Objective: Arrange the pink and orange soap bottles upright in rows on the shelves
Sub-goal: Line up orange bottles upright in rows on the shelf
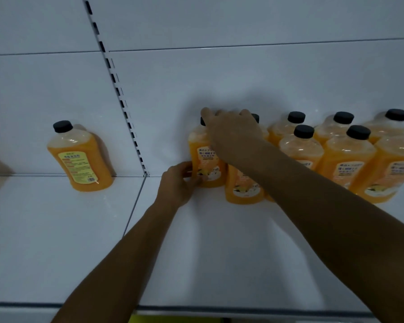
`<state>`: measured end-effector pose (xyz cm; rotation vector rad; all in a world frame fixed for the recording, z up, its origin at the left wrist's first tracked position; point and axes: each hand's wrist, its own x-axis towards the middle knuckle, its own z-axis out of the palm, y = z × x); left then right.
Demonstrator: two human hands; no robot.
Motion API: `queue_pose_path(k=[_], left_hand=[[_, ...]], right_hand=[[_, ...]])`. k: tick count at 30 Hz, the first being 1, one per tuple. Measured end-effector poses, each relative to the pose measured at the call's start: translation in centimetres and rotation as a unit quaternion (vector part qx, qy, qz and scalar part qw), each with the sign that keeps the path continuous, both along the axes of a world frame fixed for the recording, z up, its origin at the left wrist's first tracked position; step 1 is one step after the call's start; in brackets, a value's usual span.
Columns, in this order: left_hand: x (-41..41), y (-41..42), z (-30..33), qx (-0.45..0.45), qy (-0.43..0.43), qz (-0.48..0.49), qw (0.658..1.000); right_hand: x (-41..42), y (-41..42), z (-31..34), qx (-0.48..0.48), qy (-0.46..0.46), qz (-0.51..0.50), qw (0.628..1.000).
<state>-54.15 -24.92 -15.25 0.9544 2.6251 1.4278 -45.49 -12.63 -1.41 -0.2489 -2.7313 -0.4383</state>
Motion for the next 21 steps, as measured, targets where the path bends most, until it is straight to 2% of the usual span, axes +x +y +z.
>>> queue_pose_path(k=[7, 10, 13, 15, 17, 19, 21], left_hand=[[-0.1, -5.6, 0.8, -0.019, 0.017, 0.104, 0.994], [-0.5, -10.1, 1.0, -0.005, 0.022, 0.149, 0.989], [-1.6, -14.9, 1.3, 0.013, 0.006, 0.226, 0.974], [-2.4, -17.6, 1.2, 0.033, 0.001, 0.273, 0.962], [-3.2, -19.5, 1.2, 0.064, -0.024, 0.309, 0.949], [-4.1, -20.4, 1.1, 0.082, -0.081, 0.32, 0.94], [-5.3, -21.0, 1.0, 0.09, -0.124, 0.283, 0.947]], right_hand=[[-0.3, -2.4, -0.3, 0.088, 0.02, -0.038, 0.995], [-1.5, -5.5, -0.6, 0.074, 0.084, 0.021, 0.994], [-3.7, -9.2, -1.3, -0.085, 0.055, 0.134, 0.986], [-5.6, -11.5, -2.1, -0.243, 0.014, 0.183, 0.952], [-7.8, -13.4, -2.9, -0.36, -0.011, 0.201, 0.911], [-9.7, -15.1, -3.3, -0.422, -0.011, 0.214, 0.881], [-11.2, -16.5, -3.5, -0.453, -0.014, 0.229, 0.862]])
